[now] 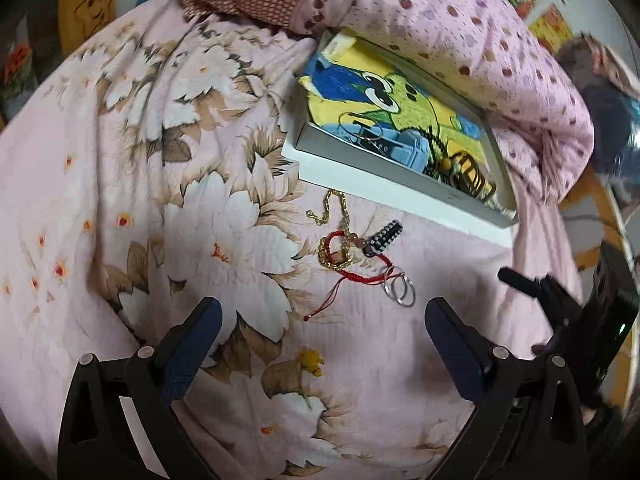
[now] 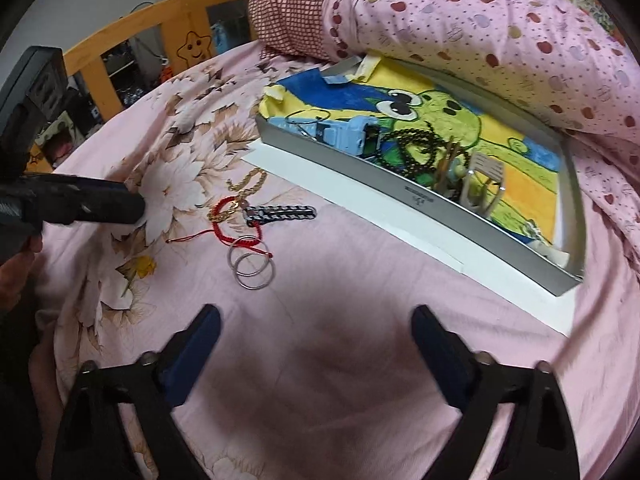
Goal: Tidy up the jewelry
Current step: 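Grasp the red string bracelet with the left tool while the right tool grasps the silver hoops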
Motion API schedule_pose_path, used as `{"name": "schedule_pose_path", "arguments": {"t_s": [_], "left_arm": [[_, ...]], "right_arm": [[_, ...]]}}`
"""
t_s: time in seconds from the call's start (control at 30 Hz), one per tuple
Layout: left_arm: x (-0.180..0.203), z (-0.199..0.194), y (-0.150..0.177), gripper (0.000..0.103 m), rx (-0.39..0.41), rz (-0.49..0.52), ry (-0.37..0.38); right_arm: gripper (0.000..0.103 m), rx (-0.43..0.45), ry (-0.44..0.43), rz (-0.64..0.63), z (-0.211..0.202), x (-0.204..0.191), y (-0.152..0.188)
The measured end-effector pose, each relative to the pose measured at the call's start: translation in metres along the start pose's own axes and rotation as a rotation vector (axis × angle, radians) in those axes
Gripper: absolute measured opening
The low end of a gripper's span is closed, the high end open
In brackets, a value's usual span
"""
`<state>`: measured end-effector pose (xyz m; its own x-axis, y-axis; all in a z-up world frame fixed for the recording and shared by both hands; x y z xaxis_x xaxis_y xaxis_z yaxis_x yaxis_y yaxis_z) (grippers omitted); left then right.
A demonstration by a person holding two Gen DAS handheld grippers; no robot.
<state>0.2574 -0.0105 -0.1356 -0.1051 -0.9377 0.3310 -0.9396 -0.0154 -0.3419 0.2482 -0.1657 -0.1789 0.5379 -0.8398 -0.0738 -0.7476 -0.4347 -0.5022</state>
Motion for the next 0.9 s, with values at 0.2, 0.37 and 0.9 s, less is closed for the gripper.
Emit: {"name": "schedule_pose_path", "arguments": {"t_s": [0.2, 0.37, 0.9], "left_arm": [[0.011, 0.015, 0.009, 0.059, -0.047, 0.119, -0.037], [0.016, 0.022, 0.012, 0.044, -0.06, 0.184, -0.03], [0.022, 0.064, 0.017, 0.018, -0.176, 0.378, -0.076]], "right_arm": [[0.061, -0.049, -0.05, -0.072, 0.014, -0.017, 0.004], [0.055, -0.053, -0.072, -0.106, 0.02, -0.023, 0.005], [0.043, -0.054, -0.086, -0.117, 0.036, -0.023, -0.002]]}}
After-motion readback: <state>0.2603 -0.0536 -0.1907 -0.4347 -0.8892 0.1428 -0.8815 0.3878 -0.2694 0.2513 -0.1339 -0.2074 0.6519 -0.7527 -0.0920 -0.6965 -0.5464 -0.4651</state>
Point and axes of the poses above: each gripper's, at about its wrist camera, not at the fingertips, and z roughly the way its jaws point, x to its right, y to its underside, the point moved 5 cm from there along z, roughly the way its jaws point, and after that the axes turned 3 degrees about -x, right-handed, at the moved point
